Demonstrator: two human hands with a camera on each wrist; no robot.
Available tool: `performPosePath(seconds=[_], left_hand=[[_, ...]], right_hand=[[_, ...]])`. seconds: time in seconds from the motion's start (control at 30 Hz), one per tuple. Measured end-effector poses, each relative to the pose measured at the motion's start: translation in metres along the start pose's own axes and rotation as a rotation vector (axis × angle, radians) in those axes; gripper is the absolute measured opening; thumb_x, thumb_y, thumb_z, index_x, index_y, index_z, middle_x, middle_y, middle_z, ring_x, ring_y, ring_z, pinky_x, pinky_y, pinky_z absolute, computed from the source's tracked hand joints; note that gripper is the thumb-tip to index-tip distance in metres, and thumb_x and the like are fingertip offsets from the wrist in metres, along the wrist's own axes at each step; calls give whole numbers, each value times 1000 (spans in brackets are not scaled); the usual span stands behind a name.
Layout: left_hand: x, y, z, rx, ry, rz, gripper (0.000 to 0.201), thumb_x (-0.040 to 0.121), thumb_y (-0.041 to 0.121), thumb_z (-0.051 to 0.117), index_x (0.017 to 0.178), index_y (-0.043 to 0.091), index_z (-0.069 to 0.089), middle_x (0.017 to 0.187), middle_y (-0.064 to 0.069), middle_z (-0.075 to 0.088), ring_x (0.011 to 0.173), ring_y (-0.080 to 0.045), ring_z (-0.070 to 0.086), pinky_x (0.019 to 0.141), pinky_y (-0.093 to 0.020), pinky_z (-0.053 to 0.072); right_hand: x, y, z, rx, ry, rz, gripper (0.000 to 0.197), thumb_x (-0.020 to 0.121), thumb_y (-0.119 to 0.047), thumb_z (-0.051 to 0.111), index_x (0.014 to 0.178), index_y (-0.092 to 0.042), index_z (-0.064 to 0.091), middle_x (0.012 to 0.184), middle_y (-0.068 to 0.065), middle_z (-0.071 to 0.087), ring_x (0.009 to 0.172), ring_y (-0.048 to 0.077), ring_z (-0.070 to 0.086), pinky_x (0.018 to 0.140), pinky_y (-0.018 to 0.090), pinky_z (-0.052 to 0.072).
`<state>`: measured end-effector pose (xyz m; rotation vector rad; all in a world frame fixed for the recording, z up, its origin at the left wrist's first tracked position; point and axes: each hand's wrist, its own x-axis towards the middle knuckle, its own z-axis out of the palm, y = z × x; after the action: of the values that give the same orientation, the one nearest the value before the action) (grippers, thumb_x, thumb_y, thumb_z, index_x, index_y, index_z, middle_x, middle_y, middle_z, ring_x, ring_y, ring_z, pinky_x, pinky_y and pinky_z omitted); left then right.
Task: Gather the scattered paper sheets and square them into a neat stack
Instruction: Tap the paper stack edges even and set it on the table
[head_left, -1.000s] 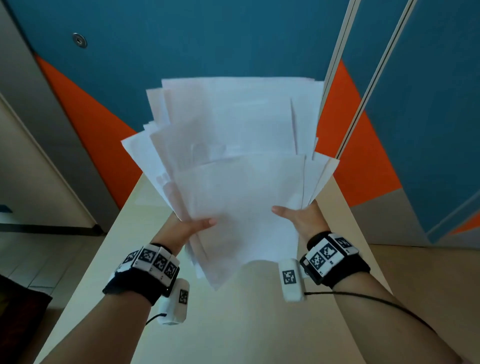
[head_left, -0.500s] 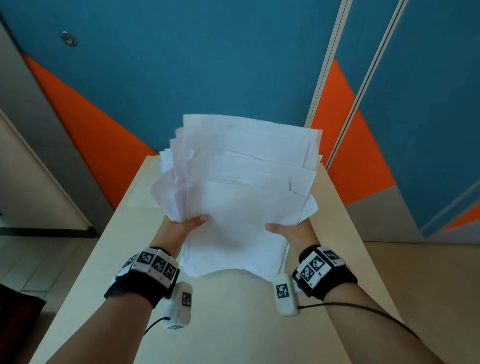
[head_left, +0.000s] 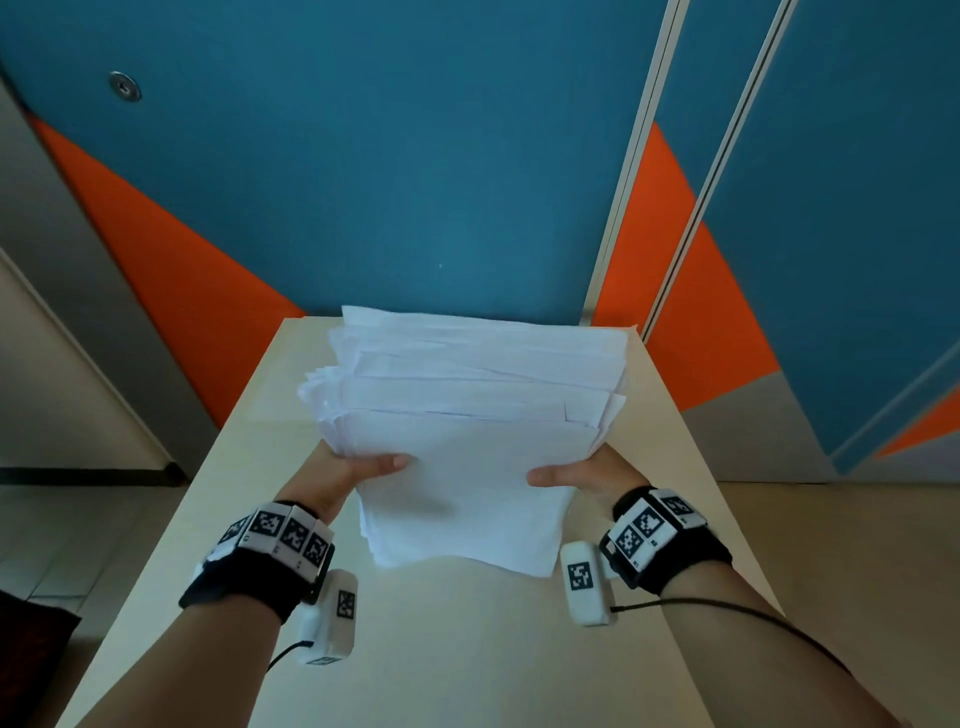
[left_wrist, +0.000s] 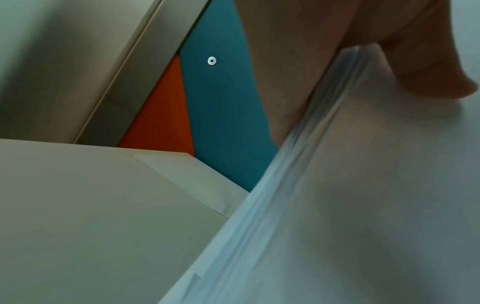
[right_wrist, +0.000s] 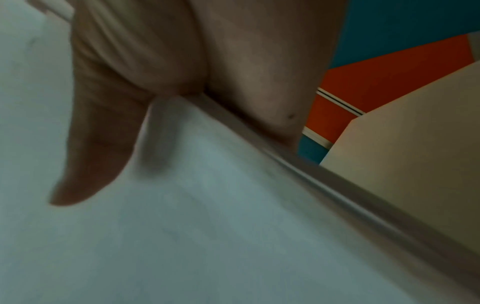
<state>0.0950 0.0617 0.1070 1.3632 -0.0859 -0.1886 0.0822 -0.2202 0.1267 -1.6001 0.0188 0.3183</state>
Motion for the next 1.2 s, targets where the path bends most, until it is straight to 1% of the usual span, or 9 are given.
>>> performPosePath(seconds=[0.17, 0.3, 0.43, 0.7, 0.77, 0.87, 0.97, 1.1, 1.2], left_hand=[[-2, 1, 11, -26, 74, 79, 74, 29, 35, 92, 97, 19, 68, 90, 0, 77, 86, -17, 73, 72, -29, 59], [0, 16, 11, -13, 75, 164, 42, 59, 6, 81, 95, 21, 68, 89, 2, 76, 85, -14, 72, 71, -27, 57], [0, 8, 4, 18, 36, 125, 58, 37, 31, 91, 91, 19, 72, 91, -2, 76, 88, -18, 71, 71, -27, 56], [5, -5, 17, 17, 173, 116, 37, 63, 9, 73, 97, 22, 68, 90, 3, 75, 88, -15, 71, 80, -39, 52], [4, -5, 15, 24, 152, 126, 44, 61, 11, 75, 104, 20, 66, 96, 2, 75, 93, -16, 70, 82, -38, 53], [1, -7, 12, 1, 176, 142, 86, 48, 26, 86, 125, 8, 52, 117, -10, 67, 106, -24, 65, 81, -34, 55], [3, -5, 12, -12, 182, 148, 95, 45, 29, 89, 128, 4, 49, 119, -16, 65, 106, -30, 65, 80, -35, 55], [5, -6, 13, -52, 198, 147, 87, 49, 18, 83, 127, 2, 49, 119, -21, 64, 103, -31, 65, 81, -38, 55], [5, -6, 11, -43, 187, 160, 90, 46, 20, 88, 125, 0, 51, 116, -20, 65, 96, -25, 68, 74, -32, 56]], right_hand=[[-6, 0, 16, 98, 174, -92, 39, 72, 10, 71, 103, -12, 63, 90, -9, 67, 67, -10, 67, 58, 6, 50], [-8, -9, 15, 129, 236, -153, 41, 69, 5, 75, 106, -9, 64, 89, -9, 68, 68, -8, 68, 61, 7, 52], [-6, -2, 8, 46, 138, -80, 43, 67, 12, 74, 93, -21, 63, 89, -10, 68, 74, -6, 68, 65, 11, 54], [5, 9, 19, 12, 359, 10, 45, 69, -12, 80, 108, -3, 60, 101, 6, 68, 94, 20, 66, 78, 23, 51], [2, 4, 18, 12, 342, 26, 43, 68, -8, 80, 106, -2, 60, 97, 6, 68, 85, 16, 67, 69, 18, 52], [-13, -7, 21, 122, 289, -64, 31, 73, 7, 71, 98, -9, 62, 87, 1, 69, 66, 3, 70, 54, 11, 51], [-20, -17, 24, 285, 286, -184, 33, 78, 0, 68, 108, -11, 63, 93, 1, 73, 78, 8, 72, 68, 23, 55], [-19, -30, 35, 460, 458, -229, 32, 60, -53, 74, 88, -41, 67, 93, -14, 74, 96, 9, 67, 94, 43, 49], [-16, -43, 42, 427, 579, -338, 49, 61, -68, 64, 95, -32, 64, 110, -9, 66, 115, 16, 57, 108, 48, 38]])
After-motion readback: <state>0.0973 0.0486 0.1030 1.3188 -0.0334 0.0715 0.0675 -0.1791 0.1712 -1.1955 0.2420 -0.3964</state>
